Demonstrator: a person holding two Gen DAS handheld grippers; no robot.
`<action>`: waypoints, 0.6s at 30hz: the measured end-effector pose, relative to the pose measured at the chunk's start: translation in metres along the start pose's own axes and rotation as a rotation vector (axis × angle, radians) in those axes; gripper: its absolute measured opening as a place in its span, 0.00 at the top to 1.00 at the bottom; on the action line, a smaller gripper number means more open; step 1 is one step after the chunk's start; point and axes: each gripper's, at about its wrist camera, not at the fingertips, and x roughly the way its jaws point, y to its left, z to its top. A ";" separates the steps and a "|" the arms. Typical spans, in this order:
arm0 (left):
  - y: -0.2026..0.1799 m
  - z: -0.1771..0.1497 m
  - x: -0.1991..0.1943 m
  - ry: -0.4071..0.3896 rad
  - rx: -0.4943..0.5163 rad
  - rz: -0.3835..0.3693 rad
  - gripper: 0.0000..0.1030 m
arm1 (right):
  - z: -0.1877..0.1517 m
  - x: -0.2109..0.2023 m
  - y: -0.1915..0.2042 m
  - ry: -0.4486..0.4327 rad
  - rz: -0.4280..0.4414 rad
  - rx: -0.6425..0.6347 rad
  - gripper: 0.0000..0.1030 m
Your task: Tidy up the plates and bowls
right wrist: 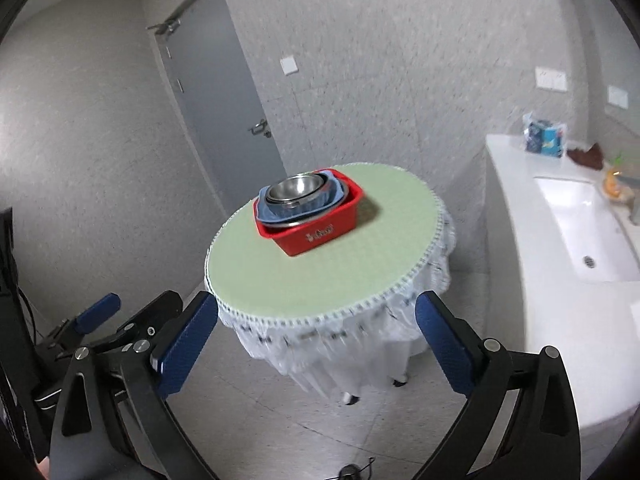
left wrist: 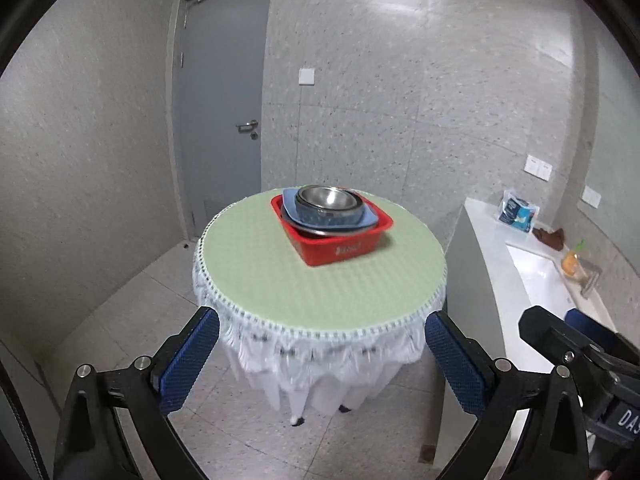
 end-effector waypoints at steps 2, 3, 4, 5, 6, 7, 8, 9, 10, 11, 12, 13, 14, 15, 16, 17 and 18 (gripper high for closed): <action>-0.008 -0.023 -0.037 -0.018 0.011 0.006 0.01 | -0.017 -0.027 0.000 -0.020 -0.022 -0.013 0.00; -0.009 -0.032 -0.049 -0.028 0.013 0.009 0.01 | -0.023 -0.036 0.002 -0.028 -0.028 -0.018 0.00; -0.014 -0.046 -0.073 -0.050 0.013 0.018 0.01 | -0.034 -0.052 0.003 -0.043 -0.034 -0.027 0.00; -0.016 -0.056 -0.086 -0.060 0.014 0.023 0.01 | -0.042 -0.065 0.004 -0.053 -0.039 -0.033 0.00; -0.018 -0.067 -0.103 -0.068 0.013 0.025 0.01 | -0.047 -0.076 0.004 -0.060 -0.045 -0.035 0.00; -0.020 -0.078 -0.120 -0.074 0.012 0.022 0.01 | -0.054 -0.087 0.004 -0.067 -0.046 -0.035 0.00; -0.022 -0.086 -0.133 -0.078 0.012 0.017 0.01 | -0.059 -0.099 0.005 -0.072 -0.049 -0.034 0.00; -0.022 -0.093 -0.144 -0.083 0.012 0.014 0.01 | -0.062 -0.106 0.005 -0.075 -0.054 -0.033 0.00; -0.024 -0.101 -0.159 -0.092 0.012 0.012 0.01 | -0.068 -0.120 0.007 -0.085 -0.063 -0.033 0.00; -0.027 -0.111 -0.179 -0.109 0.019 0.009 0.01 | -0.072 -0.128 0.007 -0.093 -0.063 -0.035 0.00; -0.024 -0.113 -0.186 -0.118 0.021 0.010 0.01 | -0.077 -0.139 0.010 -0.105 -0.068 -0.040 0.00; -0.023 -0.120 -0.199 -0.131 0.020 0.014 0.01 | -0.081 -0.148 0.012 -0.115 -0.073 -0.045 0.00; -0.024 -0.130 -0.216 -0.146 0.022 0.018 0.01 | -0.085 -0.155 0.015 -0.126 -0.074 -0.051 0.00; -0.021 -0.134 -0.221 -0.151 0.021 0.017 0.01 | -0.089 -0.161 0.017 -0.135 -0.076 -0.055 0.00; -0.020 -0.143 -0.236 -0.158 0.017 0.016 0.01 | -0.093 -0.169 0.021 -0.147 -0.079 -0.064 0.00; -0.017 -0.149 -0.244 -0.160 0.016 0.013 0.01 | -0.097 -0.174 0.023 -0.153 -0.080 -0.069 0.00; -0.014 -0.155 -0.250 -0.165 0.015 0.011 0.01 | -0.100 -0.179 0.027 -0.163 -0.083 -0.078 0.00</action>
